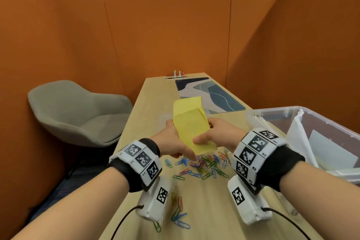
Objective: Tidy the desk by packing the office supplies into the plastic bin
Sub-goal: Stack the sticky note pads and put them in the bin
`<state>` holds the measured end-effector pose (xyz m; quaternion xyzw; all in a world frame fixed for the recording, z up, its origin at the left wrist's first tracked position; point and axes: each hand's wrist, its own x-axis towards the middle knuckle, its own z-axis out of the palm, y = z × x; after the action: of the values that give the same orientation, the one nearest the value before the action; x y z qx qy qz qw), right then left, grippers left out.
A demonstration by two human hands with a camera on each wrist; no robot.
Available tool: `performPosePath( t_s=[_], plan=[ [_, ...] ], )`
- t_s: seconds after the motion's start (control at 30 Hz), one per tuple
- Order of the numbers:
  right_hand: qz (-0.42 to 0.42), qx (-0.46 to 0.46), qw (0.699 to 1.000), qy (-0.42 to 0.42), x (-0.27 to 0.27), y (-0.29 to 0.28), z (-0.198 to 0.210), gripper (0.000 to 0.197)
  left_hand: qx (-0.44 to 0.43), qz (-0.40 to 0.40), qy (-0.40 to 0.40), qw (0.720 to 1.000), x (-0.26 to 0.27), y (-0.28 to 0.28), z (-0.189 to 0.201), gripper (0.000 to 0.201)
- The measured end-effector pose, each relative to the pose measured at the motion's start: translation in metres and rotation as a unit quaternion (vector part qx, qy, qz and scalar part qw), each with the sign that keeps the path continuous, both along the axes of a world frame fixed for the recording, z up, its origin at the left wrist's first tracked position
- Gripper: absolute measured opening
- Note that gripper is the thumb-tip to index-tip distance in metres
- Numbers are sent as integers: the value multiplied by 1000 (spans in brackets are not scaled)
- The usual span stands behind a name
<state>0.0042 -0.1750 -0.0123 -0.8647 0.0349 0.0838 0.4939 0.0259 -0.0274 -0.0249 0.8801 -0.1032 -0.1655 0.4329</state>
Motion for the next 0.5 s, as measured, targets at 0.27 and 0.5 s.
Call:
performPosePath(
  t_s=[0.27, 0.5],
  plan=[
    [-29, 83, 993, -79, -9, 1, 2, 61, -25, -104, 1, 994, -21, -8, 10, 48],
    [-113, 124, 979, -115, -26, 3, 13, 68, -46, -120, 0, 992, -30, -15, 15, 43]
  ],
)
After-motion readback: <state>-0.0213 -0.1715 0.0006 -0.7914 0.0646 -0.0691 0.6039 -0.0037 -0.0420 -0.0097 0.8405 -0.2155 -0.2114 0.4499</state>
